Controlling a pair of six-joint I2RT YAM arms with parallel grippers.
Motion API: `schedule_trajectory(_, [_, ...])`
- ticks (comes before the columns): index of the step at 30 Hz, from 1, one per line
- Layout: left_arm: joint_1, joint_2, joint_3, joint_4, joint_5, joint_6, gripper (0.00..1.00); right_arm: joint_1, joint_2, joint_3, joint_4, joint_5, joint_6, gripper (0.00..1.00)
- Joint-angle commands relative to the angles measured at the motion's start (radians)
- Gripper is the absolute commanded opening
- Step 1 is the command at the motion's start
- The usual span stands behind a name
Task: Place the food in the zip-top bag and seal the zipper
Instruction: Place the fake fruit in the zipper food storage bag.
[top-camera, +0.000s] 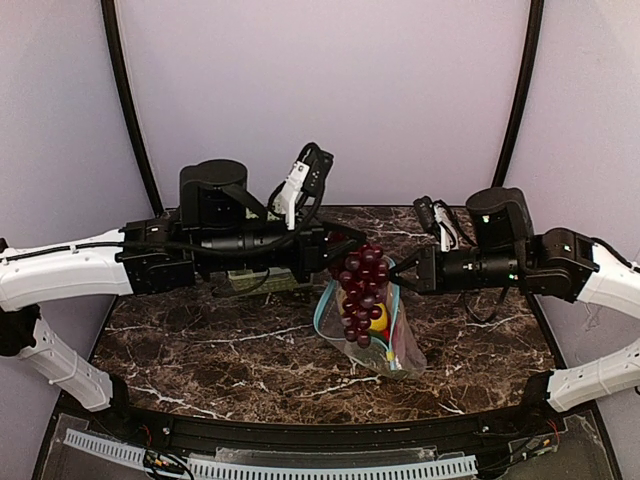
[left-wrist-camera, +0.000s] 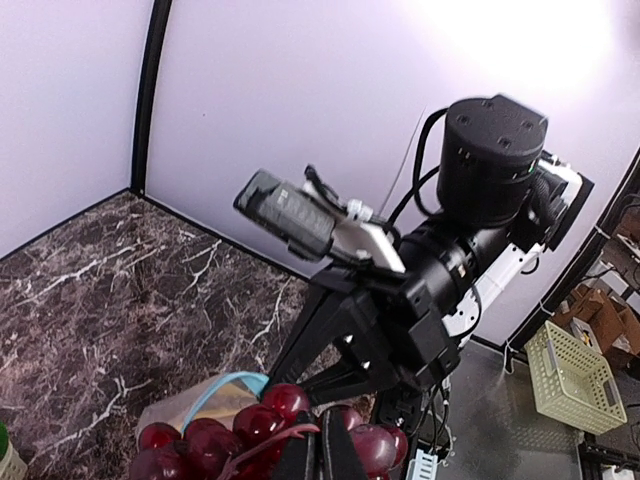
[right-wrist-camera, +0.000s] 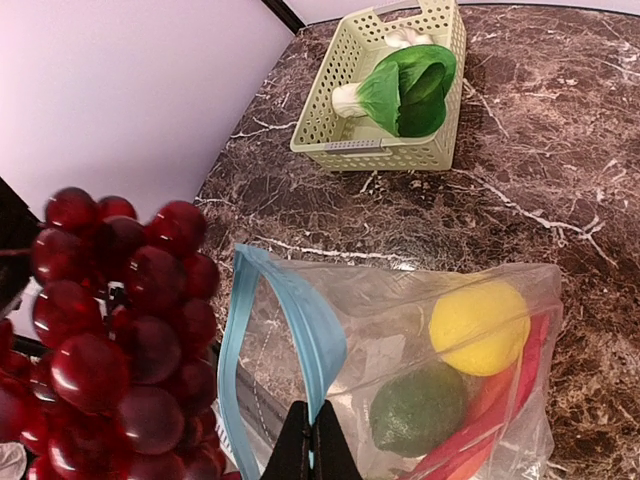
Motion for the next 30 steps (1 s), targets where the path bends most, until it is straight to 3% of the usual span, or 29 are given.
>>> schedule_trajectory(1, [-0.002, -0.028, 0.063, 0.076, 0.001, 0.016, 0.02, -0.008, 0.005, -0.002, 0.044, 0.001, 0.005, 0.00])
schedule_trajectory(10, [-0.002, 0.000, 0.029, 0.087, -0.024, 0.033, 0.01, -0.009, -0.006, -0.001, 0.045, -0.001, 0.012, 0.00])
schedule_trajectory(17, [-0.011, 0.042, -0.035, 0.130, 0.032, -0.023, 0.01, -0.008, -0.012, -0.007, 0.043, 0.001, 0.018, 0.00])
schedule_trajectory(30, [-0.061, 0.061, -0.169, 0.170, -0.052, -0.074, 0.01, -0.008, -0.004, -0.017, 0.052, 0.006, 0.026, 0.00])
